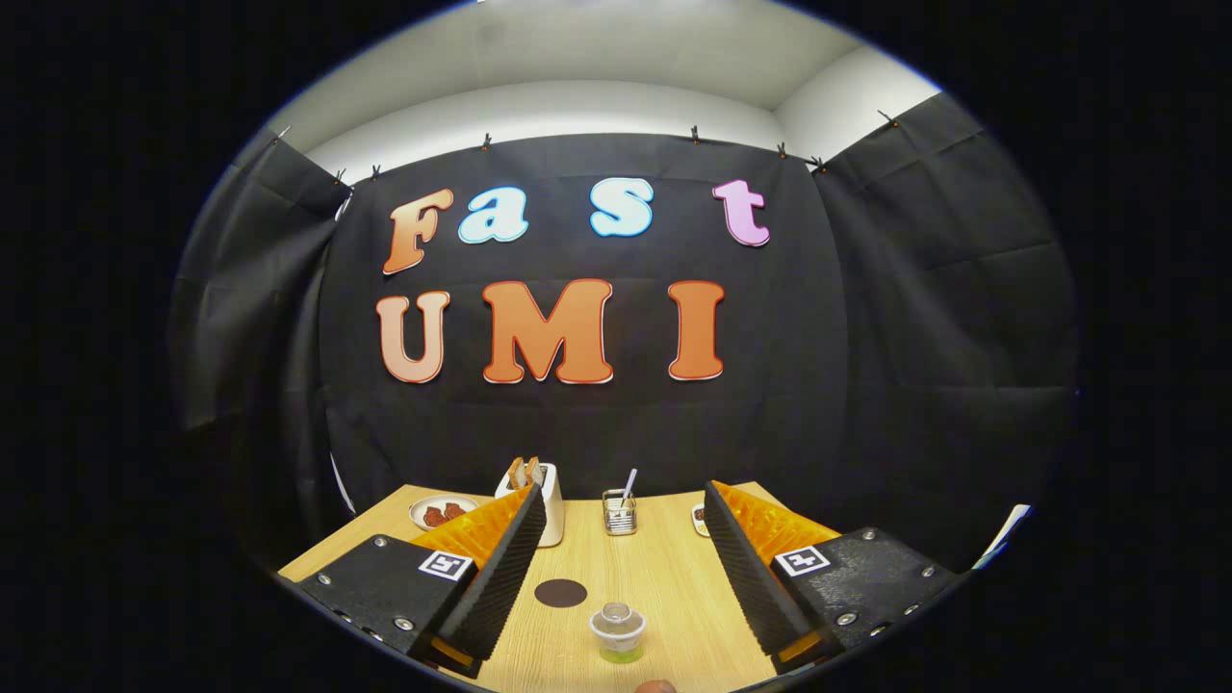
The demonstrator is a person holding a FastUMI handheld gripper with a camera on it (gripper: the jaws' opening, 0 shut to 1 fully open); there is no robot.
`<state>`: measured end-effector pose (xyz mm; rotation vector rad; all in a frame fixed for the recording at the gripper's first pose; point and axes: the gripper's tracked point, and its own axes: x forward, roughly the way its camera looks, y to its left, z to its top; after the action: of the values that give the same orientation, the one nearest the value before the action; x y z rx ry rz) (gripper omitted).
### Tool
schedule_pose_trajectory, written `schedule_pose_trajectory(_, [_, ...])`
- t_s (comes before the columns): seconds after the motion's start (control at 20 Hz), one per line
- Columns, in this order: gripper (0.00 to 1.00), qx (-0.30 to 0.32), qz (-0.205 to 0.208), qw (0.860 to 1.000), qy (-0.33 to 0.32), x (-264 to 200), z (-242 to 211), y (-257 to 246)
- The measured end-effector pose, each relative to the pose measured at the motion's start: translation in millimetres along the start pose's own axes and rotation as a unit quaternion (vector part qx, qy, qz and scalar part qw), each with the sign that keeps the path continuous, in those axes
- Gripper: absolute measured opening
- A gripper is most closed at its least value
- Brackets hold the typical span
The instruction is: Take the bottle from table, then pour the juice into the cup, finally place the bottle on the coaster
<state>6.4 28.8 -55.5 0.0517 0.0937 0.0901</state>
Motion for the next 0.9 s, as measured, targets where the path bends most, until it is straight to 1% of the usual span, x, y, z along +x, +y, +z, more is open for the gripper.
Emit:
schedule_pose_trajectory(0.45, [0.98, 0.006, 0.019, 0.997, 0.07, 21.5, -78.6, 10.4])
schedule_pose_trajectory(0.75, [0.99, 0.008, 0.016, 0.991, 0.129, 35.0, -145.6, 6.5])
schedule_pose_trajectory(0.9, [0.98, 0.005, 0.021, 0.988, 0.154, 38.4, -173.2, 8.1])
